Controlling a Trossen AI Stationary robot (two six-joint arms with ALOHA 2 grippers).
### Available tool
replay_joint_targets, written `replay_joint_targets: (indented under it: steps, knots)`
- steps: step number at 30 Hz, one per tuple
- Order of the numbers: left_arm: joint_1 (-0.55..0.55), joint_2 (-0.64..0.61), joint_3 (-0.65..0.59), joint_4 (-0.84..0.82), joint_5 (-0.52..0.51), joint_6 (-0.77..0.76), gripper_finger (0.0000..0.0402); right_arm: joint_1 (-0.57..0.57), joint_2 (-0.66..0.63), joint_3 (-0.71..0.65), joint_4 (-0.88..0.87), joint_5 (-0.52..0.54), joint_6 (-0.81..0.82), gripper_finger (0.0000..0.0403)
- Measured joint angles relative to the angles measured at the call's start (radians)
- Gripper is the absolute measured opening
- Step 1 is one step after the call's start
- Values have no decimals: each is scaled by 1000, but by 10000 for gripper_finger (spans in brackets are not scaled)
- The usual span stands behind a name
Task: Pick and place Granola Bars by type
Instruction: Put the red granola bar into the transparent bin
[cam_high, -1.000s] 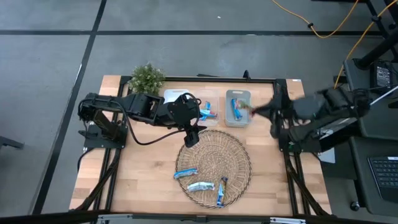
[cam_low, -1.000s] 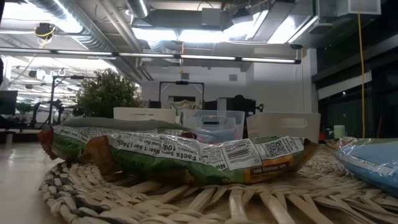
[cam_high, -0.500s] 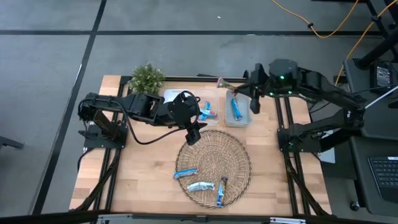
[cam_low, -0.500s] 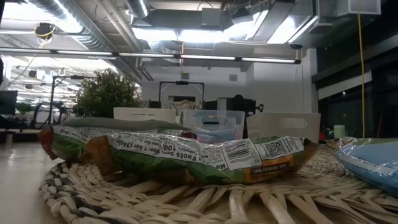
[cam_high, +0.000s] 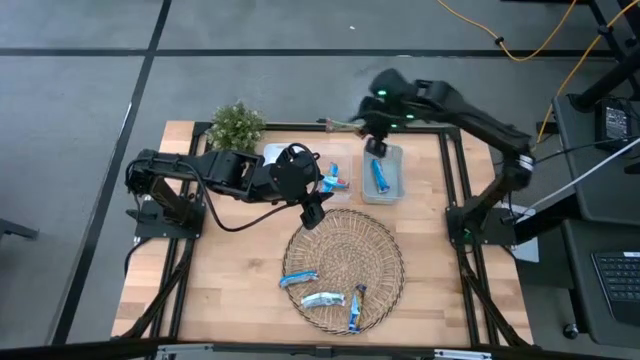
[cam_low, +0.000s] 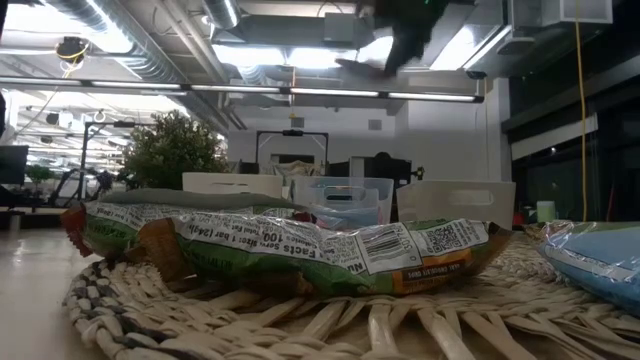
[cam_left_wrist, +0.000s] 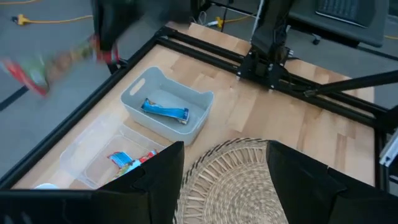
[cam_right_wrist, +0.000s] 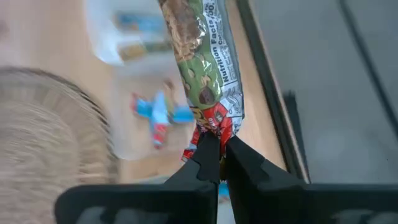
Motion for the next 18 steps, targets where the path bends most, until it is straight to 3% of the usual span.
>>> replay_joint_targets:
  steps: [7,18]
  knots:
    - [0,0,0,-1,-3,-22,219,-19,143,-102,99,-2,-23,16]
    - [7,0,0,-6,-1,1,219,-18,231,-147,187,-6,-25,19]
